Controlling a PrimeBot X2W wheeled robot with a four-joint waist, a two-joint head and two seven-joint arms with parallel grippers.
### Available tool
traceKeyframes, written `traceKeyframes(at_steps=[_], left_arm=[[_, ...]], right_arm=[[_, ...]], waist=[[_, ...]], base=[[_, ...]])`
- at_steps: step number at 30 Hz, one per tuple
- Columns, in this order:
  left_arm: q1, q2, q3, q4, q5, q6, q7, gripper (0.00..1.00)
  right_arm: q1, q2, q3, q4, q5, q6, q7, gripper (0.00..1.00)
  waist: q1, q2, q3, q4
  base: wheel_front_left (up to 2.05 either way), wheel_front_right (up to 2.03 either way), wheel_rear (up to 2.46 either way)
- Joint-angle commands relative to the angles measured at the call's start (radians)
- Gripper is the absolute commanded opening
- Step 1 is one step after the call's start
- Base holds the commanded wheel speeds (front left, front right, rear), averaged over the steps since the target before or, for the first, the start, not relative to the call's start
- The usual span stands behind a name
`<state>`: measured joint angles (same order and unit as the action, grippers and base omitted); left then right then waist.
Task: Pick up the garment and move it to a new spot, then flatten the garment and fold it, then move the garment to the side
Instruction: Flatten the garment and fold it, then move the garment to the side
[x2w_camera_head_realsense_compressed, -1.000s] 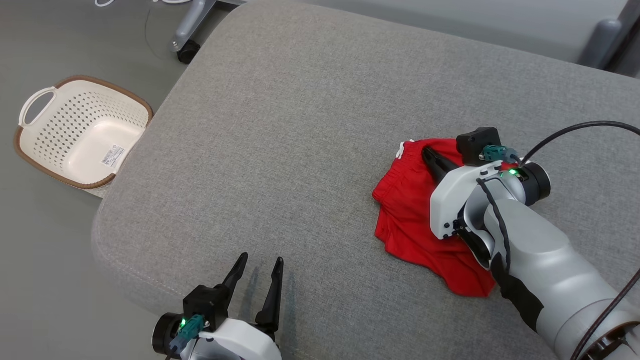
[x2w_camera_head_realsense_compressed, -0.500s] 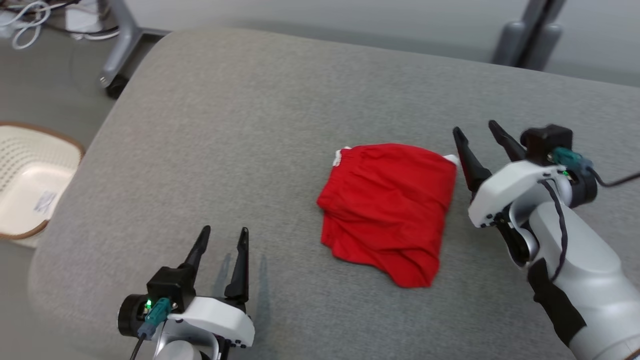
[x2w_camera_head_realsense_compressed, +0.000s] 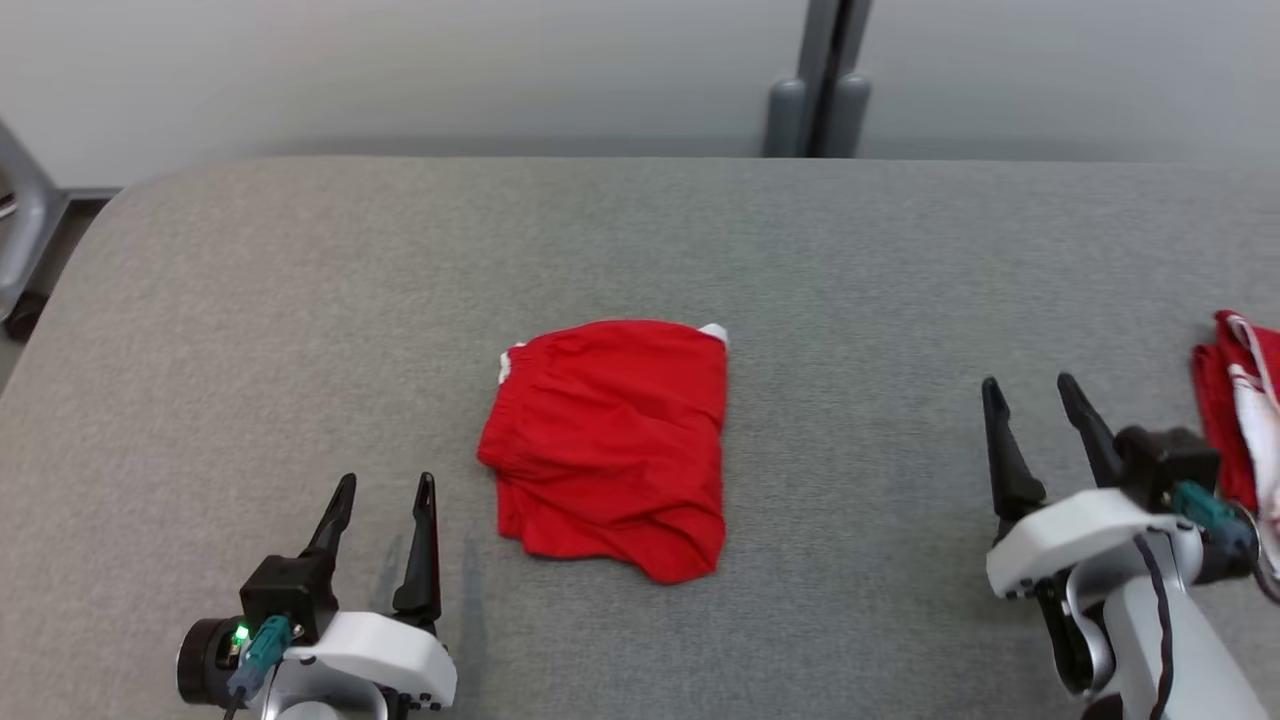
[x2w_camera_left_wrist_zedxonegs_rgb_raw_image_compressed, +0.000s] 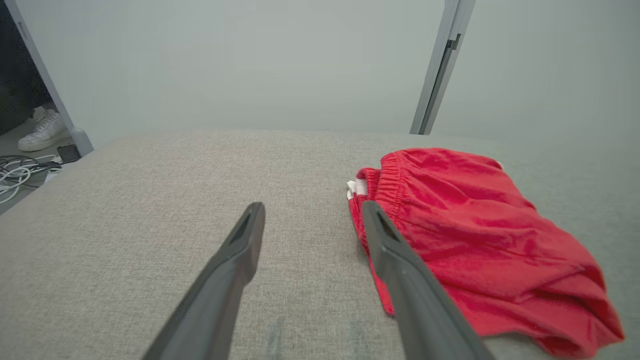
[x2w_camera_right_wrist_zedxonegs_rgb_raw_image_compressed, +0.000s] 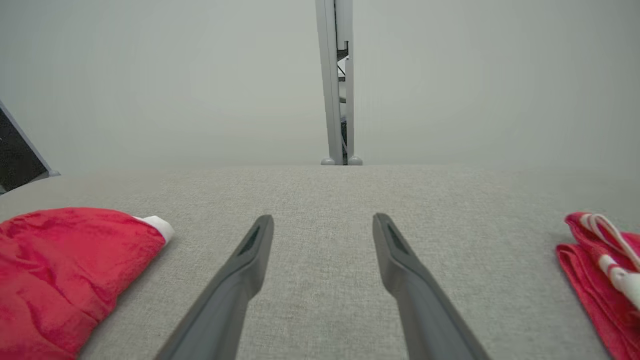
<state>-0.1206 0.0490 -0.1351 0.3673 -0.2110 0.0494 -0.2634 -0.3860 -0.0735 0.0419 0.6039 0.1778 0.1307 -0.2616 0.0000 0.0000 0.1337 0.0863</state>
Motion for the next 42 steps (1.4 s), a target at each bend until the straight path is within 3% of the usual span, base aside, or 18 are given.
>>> traceKeyframes(at_steps=[1,12,24,30,36,42], left_arm=[[0.013,0.004,0.012,0.004,0.011,-0.006,-0.001,1.0],[0.082,0.004,0.096,0.034,0.052,-0.007,-0.001,1.0],[0.11,0.004,0.116,0.026,0.072,-0.019,-0.001,1.0],[0.07,0.005,0.084,0.016,0.06,-0.023,-0.001,1.0],[0.026,0.004,0.018,0.015,0.04,-0.028,-0.001,1.0],[0.003,0.004,-0.025,0.021,0.023,-0.023,-0.001,1.0]], right_arm=[[0.034,0.006,-0.013,-0.033,-0.015,0.0,-0.004,1.0],[0.207,0.019,0.039,-0.126,0.001,0.0,-0.004,1.0],[0.246,0.019,0.098,-0.129,0.053,0.0,-0.004,1.0],[0.195,0.019,0.191,-0.094,0.117,0.0,-0.004,1.0],[0.067,0.019,0.325,-0.009,0.231,0.0,-0.004,1.0],[-0.065,0.019,0.375,0.105,0.295,0.0,-0.004,1.0]], waist=[[0.0,0.0,-0.023,-0.039],[0.0,0.0,-0.104,-0.106],[0.0,0.0,-0.115,-0.102],[0.0,0.0,-0.068,-0.055],[0.0,0.0,-0.001,0.042],[0.0,0.0,0.039,0.128]], base=[[0.0,0.0,0.0],[0.0,0.0,0.0],[0.0,0.0,0.0],[0.0,0.0,0.0],[0.0,0.0,0.0],[0.0,0.0,0.0]])
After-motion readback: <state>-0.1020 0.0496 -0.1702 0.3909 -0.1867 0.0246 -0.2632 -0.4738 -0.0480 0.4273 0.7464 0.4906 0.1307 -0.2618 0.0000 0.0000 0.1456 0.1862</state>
